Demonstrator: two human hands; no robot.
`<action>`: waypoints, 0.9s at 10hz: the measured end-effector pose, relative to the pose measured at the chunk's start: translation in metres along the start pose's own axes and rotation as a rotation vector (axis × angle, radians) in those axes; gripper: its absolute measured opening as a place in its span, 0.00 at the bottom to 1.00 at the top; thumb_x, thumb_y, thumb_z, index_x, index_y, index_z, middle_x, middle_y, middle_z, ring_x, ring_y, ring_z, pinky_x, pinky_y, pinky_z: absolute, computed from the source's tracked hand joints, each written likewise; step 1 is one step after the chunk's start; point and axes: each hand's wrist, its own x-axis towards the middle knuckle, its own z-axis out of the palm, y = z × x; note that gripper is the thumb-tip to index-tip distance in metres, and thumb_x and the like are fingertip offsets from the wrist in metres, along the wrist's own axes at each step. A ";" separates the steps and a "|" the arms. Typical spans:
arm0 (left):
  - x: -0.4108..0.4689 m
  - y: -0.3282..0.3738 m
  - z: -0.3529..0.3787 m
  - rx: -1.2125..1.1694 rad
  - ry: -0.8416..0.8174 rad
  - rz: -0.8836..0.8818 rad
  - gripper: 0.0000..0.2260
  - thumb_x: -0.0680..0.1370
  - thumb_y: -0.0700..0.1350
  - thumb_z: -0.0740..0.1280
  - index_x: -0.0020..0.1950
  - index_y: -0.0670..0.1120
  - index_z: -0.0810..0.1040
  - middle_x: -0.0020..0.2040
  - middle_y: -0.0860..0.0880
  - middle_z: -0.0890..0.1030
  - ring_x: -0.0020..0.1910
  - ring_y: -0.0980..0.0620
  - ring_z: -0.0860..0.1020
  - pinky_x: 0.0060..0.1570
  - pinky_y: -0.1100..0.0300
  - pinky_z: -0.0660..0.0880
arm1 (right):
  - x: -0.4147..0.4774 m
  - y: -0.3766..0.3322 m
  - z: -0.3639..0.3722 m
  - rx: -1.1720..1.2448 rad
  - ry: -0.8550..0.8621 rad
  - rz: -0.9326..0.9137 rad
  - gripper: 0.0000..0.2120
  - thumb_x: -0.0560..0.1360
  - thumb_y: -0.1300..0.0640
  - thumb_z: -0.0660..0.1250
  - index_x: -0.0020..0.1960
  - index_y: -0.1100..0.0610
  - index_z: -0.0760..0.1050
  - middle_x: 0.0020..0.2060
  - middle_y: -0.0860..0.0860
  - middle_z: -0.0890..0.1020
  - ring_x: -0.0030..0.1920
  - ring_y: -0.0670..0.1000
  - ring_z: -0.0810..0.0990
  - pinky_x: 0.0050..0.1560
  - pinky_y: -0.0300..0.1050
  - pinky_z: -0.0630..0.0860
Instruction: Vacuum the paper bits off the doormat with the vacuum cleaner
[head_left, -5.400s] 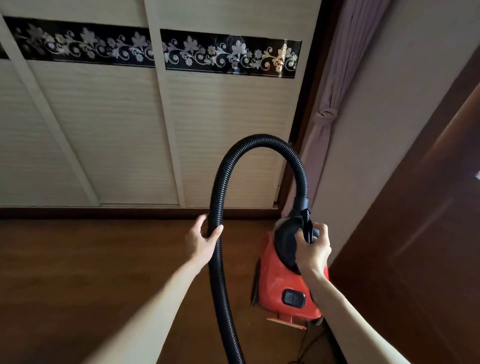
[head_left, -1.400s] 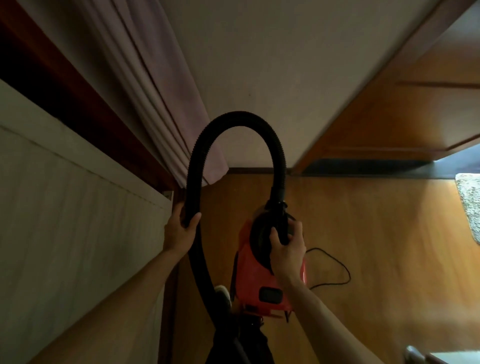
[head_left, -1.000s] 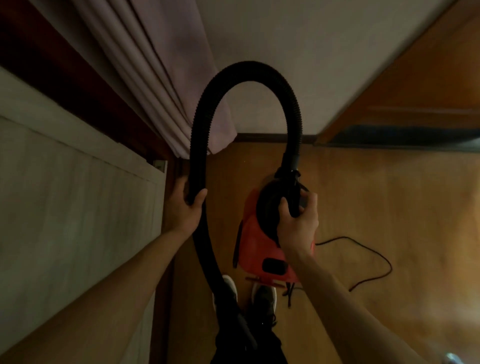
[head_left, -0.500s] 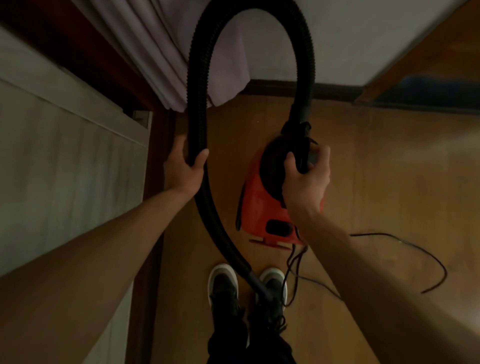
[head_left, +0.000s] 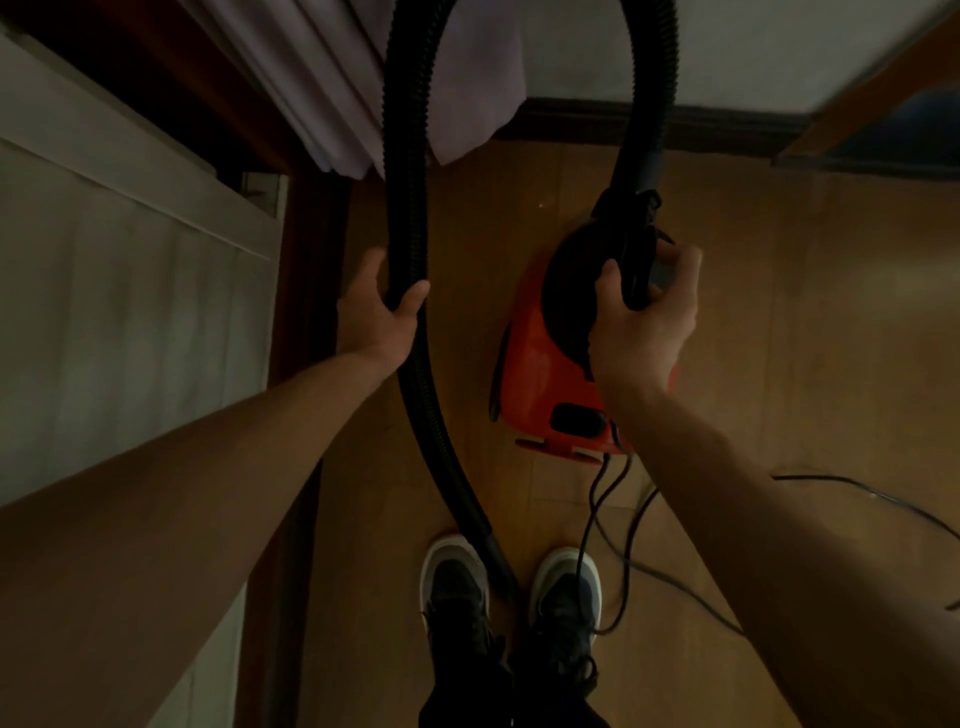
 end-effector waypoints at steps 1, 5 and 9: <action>0.011 -0.008 0.008 -0.010 0.028 -0.023 0.24 0.81 0.51 0.68 0.75 0.52 0.66 0.70 0.49 0.73 0.69 0.49 0.71 0.64 0.56 0.71 | 0.006 0.007 0.005 -0.021 -0.002 -0.014 0.09 0.76 0.46 0.65 0.52 0.40 0.66 0.51 0.56 0.79 0.48 0.55 0.82 0.40 0.58 0.83; 0.026 -0.010 0.007 0.032 0.075 -0.115 0.24 0.80 0.52 0.69 0.74 0.53 0.67 0.70 0.47 0.75 0.68 0.46 0.74 0.65 0.45 0.75 | 0.006 0.012 0.002 -0.057 0.009 -0.023 0.12 0.79 0.51 0.65 0.59 0.50 0.65 0.53 0.53 0.79 0.49 0.48 0.82 0.39 0.50 0.84; -0.011 0.027 -0.036 0.251 -0.110 -0.246 0.30 0.82 0.52 0.65 0.79 0.45 0.56 0.74 0.42 0.69 0.71 0.42 0.71 0.63 0.56 0.70 | -0.010 -0.017 -0.018 -0.401 -0.173 0.058 0.24 0.80 0.53 0.64 0.72 0.54 0.59 0.63 0.56 0.76 0.54 0.53 0.80 0.40 0.47 0.78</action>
